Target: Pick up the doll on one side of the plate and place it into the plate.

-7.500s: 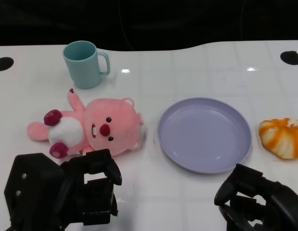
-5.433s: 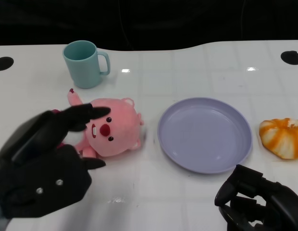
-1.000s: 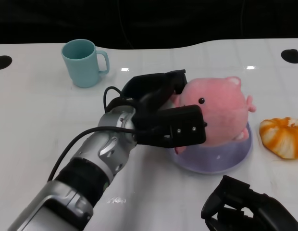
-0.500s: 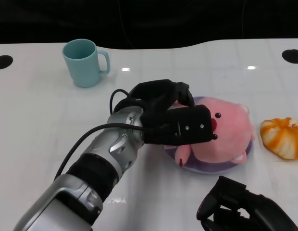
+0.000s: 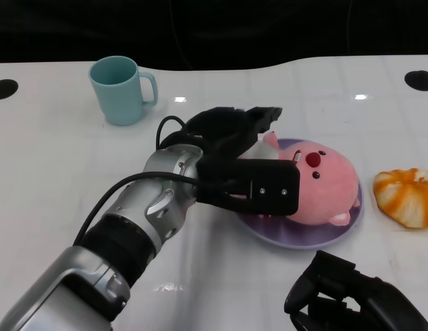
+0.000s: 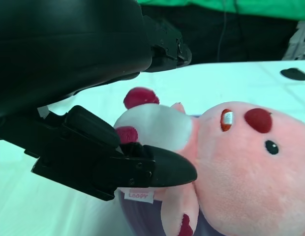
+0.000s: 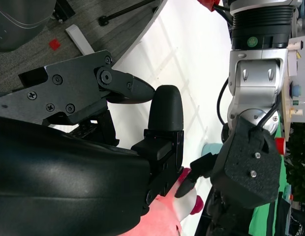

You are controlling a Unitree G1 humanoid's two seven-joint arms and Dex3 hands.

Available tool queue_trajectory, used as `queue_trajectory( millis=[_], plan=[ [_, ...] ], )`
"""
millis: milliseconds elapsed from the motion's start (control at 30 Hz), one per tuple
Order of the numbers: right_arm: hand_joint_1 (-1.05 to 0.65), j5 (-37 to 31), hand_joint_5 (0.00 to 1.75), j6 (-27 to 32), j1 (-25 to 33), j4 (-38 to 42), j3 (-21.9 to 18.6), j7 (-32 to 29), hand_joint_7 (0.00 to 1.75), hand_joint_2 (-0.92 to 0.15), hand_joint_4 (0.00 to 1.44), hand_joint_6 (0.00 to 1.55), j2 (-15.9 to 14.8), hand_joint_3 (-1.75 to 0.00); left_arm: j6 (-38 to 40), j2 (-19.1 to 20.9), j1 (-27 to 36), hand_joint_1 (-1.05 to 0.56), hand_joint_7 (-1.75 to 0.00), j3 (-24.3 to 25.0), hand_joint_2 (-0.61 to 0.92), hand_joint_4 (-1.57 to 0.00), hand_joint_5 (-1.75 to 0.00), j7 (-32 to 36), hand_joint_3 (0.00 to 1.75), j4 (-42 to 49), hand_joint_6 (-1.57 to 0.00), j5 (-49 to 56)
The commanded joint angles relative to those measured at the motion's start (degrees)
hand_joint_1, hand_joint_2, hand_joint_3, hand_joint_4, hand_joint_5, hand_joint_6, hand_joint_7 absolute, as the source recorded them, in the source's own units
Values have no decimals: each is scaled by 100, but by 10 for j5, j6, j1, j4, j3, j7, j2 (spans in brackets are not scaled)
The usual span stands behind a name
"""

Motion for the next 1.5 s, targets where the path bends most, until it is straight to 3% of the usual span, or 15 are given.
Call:
queue_trajectory(
  millis=[33, 433, 700, 767, 900, 1133, 1267, 1300, 1367, 1500],
  plan=[
    [-22, 3, 175, -6, 1, 2, -9, 2, 169, -85, 65, 44, -6, -66, -16, 23, 16, -93, 0, 4, 92, 0, 0, 13, 59, -35, 0, 4],
    [-22, 0, 175, -11, -2, 6, -18, 9, 169, -85, 65, 44, -11, -66, -16, 81, 125, -89, 0, 71, 92, -1, 0, -43, 54, -223, -1, -67],
    [-23, 5, 175, -13, -5, 12, -25, 11, 168, -85, 64, 44, -9, -66, -22, 124, 214, -83, -6, 128, 92, -15, -11, -84, 48, -359, -11, -128],
    [-23, 6, 175, -12, -6, 13, -26, 11, 168, -85, 64, 44, -9, -65, -22, 129, 233, -80, -9, 141, 92, -4, -43, -87, 44, -383, -14, -144],
    [-24, 4, 175, -18, -6, 17, -26, 12, 168, -84, 64, 44, -9, -65, -16, 133, 279, -74, -13, 169, 92, 0, -72, -87, 35, -434, -23, -172],
    [-25, 7, 175, -21, -9, 21, -27, 15, 168, -85, 64, 44, -8, -64, -43, 111, 365, -49, -22, 221, 92, -22, -97, -75, 18, -481, -46, -260],
    [-25, 2, 175, -23, -10, 22, -26, 13, 167, -84, 64, 44, -9, -64, -43, 79, 421, -18, -36, 248, 89, -43, -110, -64, 14, -504, -70, -321],
    [-25, 3, 175, -25, -11, 23, -27, 14, 167, -85, 64, 44, -9, -64, -35, 70, 437, -14, -44, 254, 84, -49, -109, -62, 27, -514, -72, -333],
    [-25, 6, 175, -25, -12, 24, -29, 15, 167, -85, 65, 45, -8, -64, -2, 55, 472, -4, -63, 264, 59, -61, -109, -57, 84, -545, -73, -358],
    [-25, 8, 175, -21, -13, 23, -31, 16, 167, -85, 65, 45, -9, -64, 34, 54, 519, 7, -89, 279, 50, -68, -123, -71, 119, -585, -72, -397]
  ],
)
